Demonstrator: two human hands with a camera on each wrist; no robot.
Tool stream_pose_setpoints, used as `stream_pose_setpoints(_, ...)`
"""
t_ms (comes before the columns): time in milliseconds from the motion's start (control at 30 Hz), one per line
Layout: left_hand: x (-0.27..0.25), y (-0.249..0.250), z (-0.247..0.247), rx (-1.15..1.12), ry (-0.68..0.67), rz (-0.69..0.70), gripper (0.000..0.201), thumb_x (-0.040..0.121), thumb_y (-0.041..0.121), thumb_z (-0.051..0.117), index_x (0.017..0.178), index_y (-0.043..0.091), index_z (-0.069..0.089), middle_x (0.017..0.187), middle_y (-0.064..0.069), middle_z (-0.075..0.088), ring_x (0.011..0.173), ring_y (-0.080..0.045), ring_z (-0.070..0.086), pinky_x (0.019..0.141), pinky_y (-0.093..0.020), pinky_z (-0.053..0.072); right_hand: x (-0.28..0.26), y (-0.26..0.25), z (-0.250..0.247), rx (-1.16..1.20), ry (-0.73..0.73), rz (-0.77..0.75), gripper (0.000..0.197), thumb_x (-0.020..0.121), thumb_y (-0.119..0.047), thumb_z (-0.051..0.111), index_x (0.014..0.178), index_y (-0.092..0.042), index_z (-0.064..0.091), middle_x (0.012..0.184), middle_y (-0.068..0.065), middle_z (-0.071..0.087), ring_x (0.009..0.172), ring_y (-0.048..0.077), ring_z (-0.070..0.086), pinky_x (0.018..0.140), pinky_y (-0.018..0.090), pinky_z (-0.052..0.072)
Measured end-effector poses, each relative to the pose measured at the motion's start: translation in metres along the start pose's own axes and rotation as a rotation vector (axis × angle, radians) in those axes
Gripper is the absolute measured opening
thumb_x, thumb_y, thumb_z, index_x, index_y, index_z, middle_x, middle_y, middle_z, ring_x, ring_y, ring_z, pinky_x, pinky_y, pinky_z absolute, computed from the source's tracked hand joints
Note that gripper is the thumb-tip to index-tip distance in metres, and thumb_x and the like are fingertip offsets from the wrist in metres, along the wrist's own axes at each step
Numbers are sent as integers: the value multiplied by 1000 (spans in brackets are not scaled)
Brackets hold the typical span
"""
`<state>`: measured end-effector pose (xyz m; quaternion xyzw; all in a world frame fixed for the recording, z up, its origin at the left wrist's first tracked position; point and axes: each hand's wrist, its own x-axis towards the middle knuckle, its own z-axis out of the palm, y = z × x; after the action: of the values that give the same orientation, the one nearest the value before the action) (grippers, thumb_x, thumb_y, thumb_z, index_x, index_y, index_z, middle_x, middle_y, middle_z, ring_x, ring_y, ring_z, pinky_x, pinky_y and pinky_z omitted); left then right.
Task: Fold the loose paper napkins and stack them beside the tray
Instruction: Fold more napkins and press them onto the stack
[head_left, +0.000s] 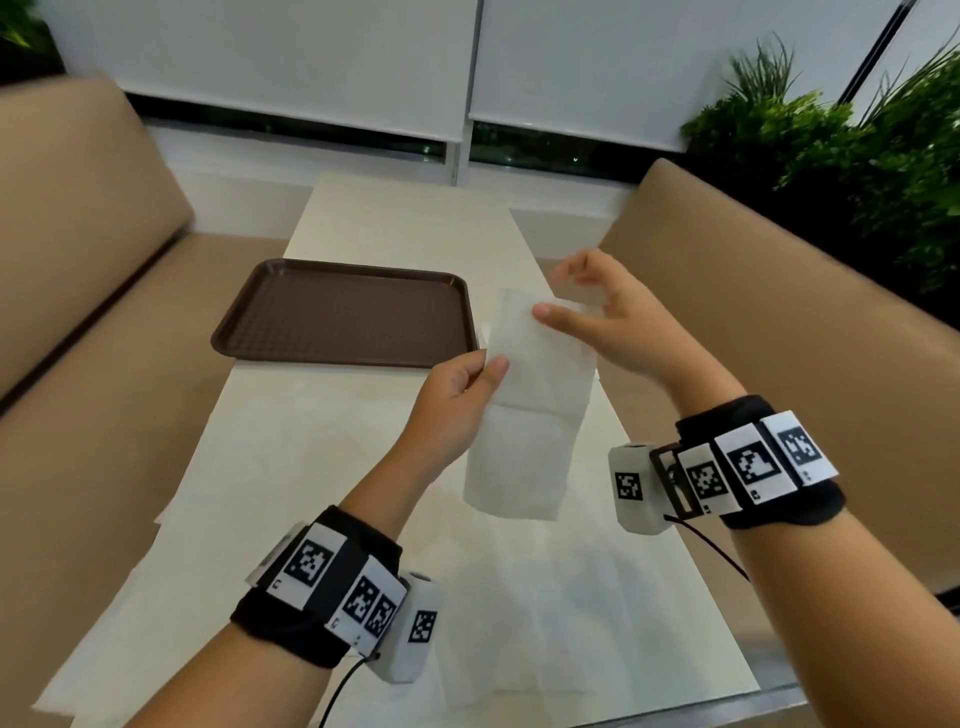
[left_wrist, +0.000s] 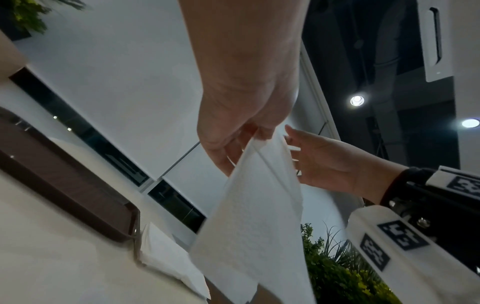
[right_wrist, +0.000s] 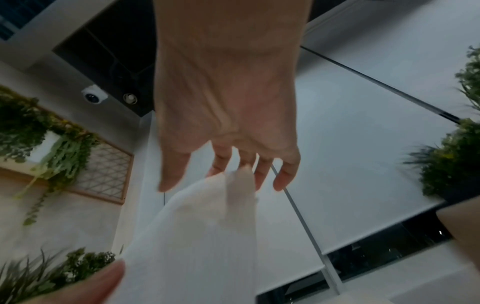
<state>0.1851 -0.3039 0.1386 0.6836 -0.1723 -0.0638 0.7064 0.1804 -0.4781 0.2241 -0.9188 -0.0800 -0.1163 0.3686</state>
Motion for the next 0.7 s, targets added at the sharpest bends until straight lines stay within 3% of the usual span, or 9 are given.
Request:
stream_pose_setpoints(33,1,0,-1,27,-18,11,29,98,30,48,104,10,68,103,-12,70,94,-27,67,83,-43,54,0,-2,-2,-48,-21,-28,48,81,-34,72,121,-22,48,121,-11,51,114,5,44,86,2,32)
stream_pose_setpoints(100,2,4,-1,64,-35,43,33,97,34,50,102,7,68,101,-16,68,93,-32,66,82,-48,53,2,-8,-6,-51,-112,-41,66,77,-32,76,129,-27,37,122,-8,55,114,4,49,89,5,37)
stream_pose_setpoints(200,5,5,-4,83,-52,74,32,93,35,52,104,9,66,100,-14,68,92,-31,66,79,-48,54,8,-11,-8,-33,-195,-33,52,87,-18,68,126,-27,36,95,0,66,87,15,65,72,20,53)
stream_pose_setpoints(267,6,-2,-11,64,-65,65,21,94,24,58,114,22,59,102,-2,70,89,-16,69,70,-34,58,11,-8,-10,-46,-137,-36,38,91,-12,60,119,-25,38,81,-5,63,72,9,62,63,15,48)
stream_pose_setpoints(333,3,-15,-20,-14,-88,23,44,89,10,64,120,37,47,109,4,68,89,-12,70,70,-27,58,14,-1,-12,-64,-50,-30,25,93,-8,56,107,-23,42,76,-6,59,62,0,54,58,8,42)
stream_pose_setpoints(467,3,-43,-36,10,-69,-35,38,84,-6,63,93,32,65,98,2,68,85,-14,67,71,-23,53,20,34,-8,-159,83,91,20,91,-6,55,83,-23,63,88,0,66,77,13,56,70,22,43)
stream_pose_setpoints(567,16,-65,-41,16,23,-176,38,86,-7,61,67,24,74,83,0,70,79,-15,66,70,-19,52,13,74,4,-16,47,286,20,91,-5,56,94,-21,69,95,0,66,84,19,60,64,16,47)
stream_pose_setpoints(633,31,-77,-41,18,55,-253,34,87,-4,60,75,23,75,94,-3,70,85,-14,65,68,-15,52,4,101,18,129,-45,421,25,89,-2,58,107,-17,65,102,3,63,81,19,61,58,10,48)
stream_pose_setpoints(700,55,-87,-37,6,58,-313,30,87,-5,59,89,22,73,104,-4,69,92,-19,66,72,-18,53,2,131,32,222,-81,496,30,87,3,58,109,-17,61,111,8,60,81,19,62,64,17,53)
